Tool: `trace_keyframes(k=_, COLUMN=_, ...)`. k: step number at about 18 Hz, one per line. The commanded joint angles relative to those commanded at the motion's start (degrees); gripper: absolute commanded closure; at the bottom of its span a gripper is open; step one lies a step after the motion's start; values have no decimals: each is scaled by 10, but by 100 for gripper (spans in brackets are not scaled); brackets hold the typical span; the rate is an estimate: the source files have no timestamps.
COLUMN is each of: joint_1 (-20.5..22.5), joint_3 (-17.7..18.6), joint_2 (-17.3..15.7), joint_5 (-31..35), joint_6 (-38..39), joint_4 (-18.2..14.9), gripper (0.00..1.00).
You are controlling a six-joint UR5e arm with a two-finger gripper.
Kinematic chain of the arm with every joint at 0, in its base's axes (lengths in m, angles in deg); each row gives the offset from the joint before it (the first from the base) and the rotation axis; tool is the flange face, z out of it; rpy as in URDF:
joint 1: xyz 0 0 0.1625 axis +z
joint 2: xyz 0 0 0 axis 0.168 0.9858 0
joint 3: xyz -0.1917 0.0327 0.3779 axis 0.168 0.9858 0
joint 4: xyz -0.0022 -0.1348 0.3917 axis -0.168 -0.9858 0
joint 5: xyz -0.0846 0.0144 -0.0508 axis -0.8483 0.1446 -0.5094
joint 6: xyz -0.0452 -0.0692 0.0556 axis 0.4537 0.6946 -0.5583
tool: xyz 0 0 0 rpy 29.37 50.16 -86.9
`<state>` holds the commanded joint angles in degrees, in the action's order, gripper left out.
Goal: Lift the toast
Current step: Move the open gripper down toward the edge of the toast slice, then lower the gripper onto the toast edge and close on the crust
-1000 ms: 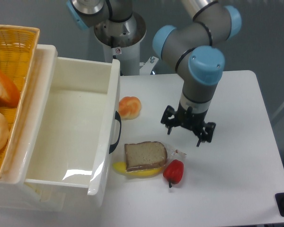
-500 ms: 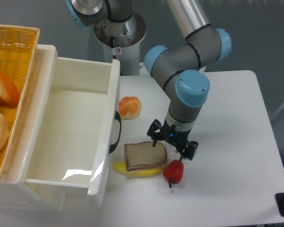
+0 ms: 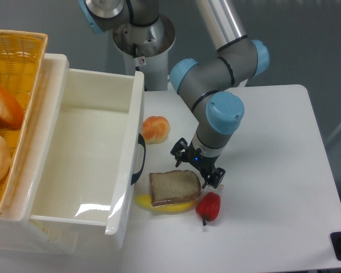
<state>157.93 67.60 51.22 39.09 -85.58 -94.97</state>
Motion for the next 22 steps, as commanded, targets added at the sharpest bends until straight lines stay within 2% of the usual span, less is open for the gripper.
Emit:
trace_keyframes(k=7, joint_1=21, joint_3=-11, joint_2=10, joint_5=1, joint_6=-13, joint_4=-4, gripper=0)
trace_keyframes(k=10, joint_1=20, joint_3=-34, joint_2=21, joint_5=2, joint_6=-130, joint_4=-4, gripper=0)
trace_keyframes(k=17, joint_1=34, joint_3=-39, joint_2=39, joint_5=0, joint_6=-286, joint_4=-3, gripper=0)
trace_keyframes(k=22, joint_1=31, joint_3=-45, joint_2=58, joint_5=1, joint_6=-296, joint_4=-1, gripper=0)
